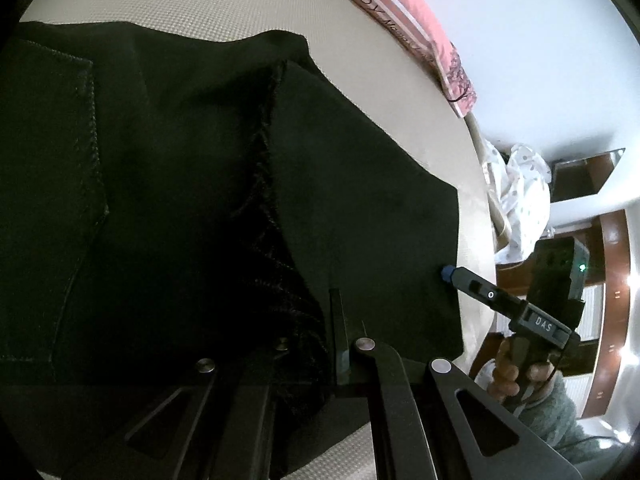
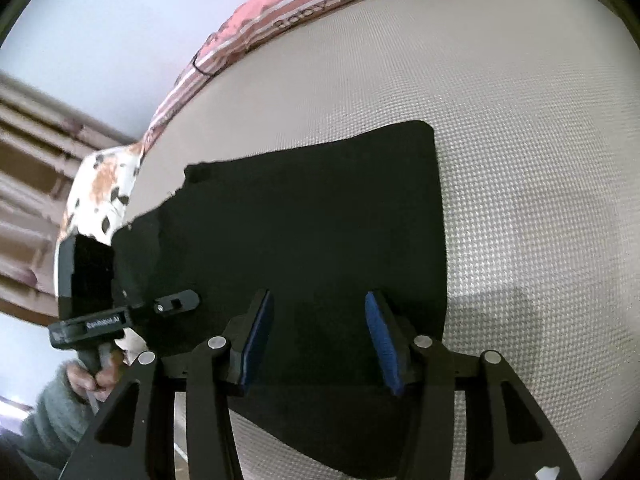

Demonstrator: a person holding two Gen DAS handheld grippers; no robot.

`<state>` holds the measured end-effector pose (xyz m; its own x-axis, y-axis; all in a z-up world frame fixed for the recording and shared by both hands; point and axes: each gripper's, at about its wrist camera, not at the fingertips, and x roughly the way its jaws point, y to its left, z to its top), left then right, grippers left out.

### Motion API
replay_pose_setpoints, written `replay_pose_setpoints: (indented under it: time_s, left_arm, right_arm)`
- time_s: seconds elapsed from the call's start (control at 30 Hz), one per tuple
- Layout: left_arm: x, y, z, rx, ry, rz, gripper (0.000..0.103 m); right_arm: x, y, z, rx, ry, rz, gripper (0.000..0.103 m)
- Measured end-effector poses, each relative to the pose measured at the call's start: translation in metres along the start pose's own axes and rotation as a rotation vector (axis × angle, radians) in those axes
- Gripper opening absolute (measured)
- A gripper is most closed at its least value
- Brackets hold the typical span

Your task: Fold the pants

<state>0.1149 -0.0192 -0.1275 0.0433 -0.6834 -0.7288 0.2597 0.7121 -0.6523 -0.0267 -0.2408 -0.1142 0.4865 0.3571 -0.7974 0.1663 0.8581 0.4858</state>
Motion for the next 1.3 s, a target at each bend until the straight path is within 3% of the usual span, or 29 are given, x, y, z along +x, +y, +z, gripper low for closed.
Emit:
replay_pose_setpoints:
  time_s: [0.13, 0.23, 0.27, 0.37, 0.5, 0.7, 0.87, 1.1, 1.3]
  left_arm:
    - [0.003, -0.007, 0.003, 0.045, 0.002, 0.04, 0.005]
    - [-0.004, -0.016, 0.004, 0.089, -0.019, 0.125, 0.011]
    - [-0.01, -0.021, 0.004, 0.112, -0.047, 0.177, 0.017]
    - [-0.033, -0.027, 0.005, 0.158, -0.168, 0.324, 0.023]
    - [-0.058, -0.039, 0.014, 0.178, -0.304, 0.319, 0.027]
    - [-0.018, -0.063, 0.039, 0.339, -0.263, 0.347, 0.03]
    - [0.018, -0.045, 0.069, 0.299, -0.192, 0.39, 0.03]
    - [0.013, -0.049, 0.048, 0.367, -0.191, 0.424, 0.03]
    - [0.002, -0.043, 0.007, 0.408, -0.206, 0.525, 0.037]
  right_arm:
    - [0.004, 0.004, 0.001, -0.021, 0.01, -0.034, 0.045]
    - [0.003, 0.01, 0.002, -0.048, 0.01, -0.064, 0.045]
    - [0.001, 0.013, 0.002, -0.059, 0.002, -0.077, 0.046]
    - [-0.01, 0.024, 0.007, -0.137, -0.072, -0.143, 0.046]
    - [-0.012, 0.029, 0.025, -0.196, -0.124, -0.223, 0.045]
    - [0.001, 0.028, 0.05, -0.235, -0.164, -0.351, 0.044]
    - [0.017, 0.015, 0.059, -0.227, -0.152, -0.391, 0.044]
    - [0.012, 0.018, 0.056, -0.241, -0.152, -0.383, 0.046]
    - [0.001, 0.024, 0.028, -0.256, -0.142, -0.341, 0.046]
